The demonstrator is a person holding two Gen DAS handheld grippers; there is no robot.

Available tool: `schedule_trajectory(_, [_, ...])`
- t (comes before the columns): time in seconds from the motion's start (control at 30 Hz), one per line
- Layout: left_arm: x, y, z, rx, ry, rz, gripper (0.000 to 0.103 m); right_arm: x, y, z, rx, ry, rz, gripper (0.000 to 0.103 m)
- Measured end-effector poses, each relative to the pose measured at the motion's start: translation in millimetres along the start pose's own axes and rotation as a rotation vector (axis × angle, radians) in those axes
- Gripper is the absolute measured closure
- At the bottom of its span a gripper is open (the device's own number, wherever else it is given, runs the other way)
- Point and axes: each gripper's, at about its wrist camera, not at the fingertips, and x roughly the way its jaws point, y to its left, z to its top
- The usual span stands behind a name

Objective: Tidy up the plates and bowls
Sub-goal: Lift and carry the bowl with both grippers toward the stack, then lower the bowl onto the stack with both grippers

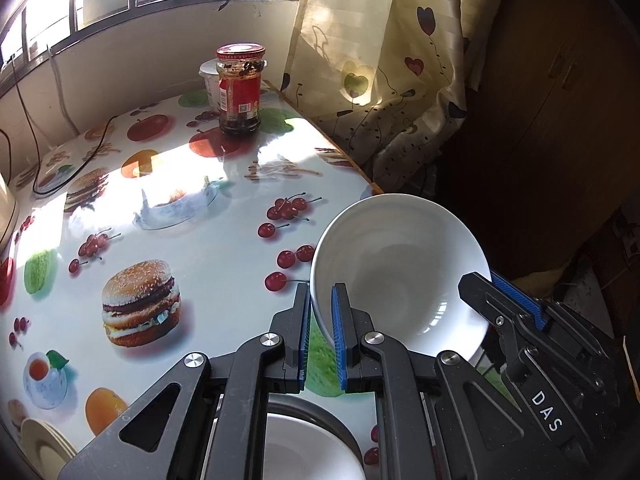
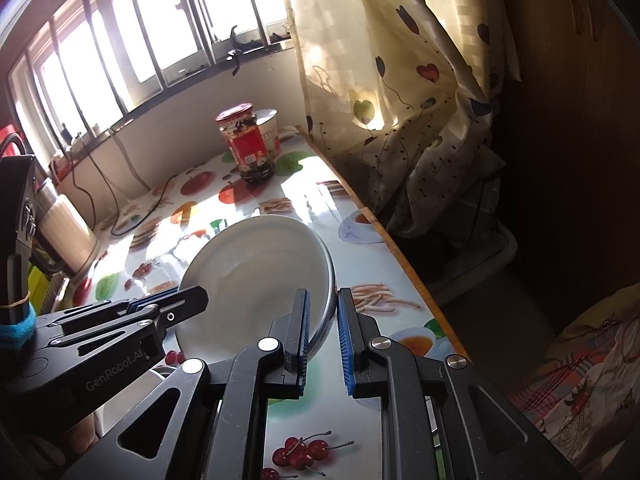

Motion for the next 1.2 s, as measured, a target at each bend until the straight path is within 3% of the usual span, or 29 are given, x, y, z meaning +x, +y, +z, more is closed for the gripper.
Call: schedule_trajectory(1.2, [-72.8, 51.0, -48.4, -0.068, -0.083, 0.001, 0.092, -53.3, 72.3, -38.9, -0.081, -0.036, 0.065, 0.089])
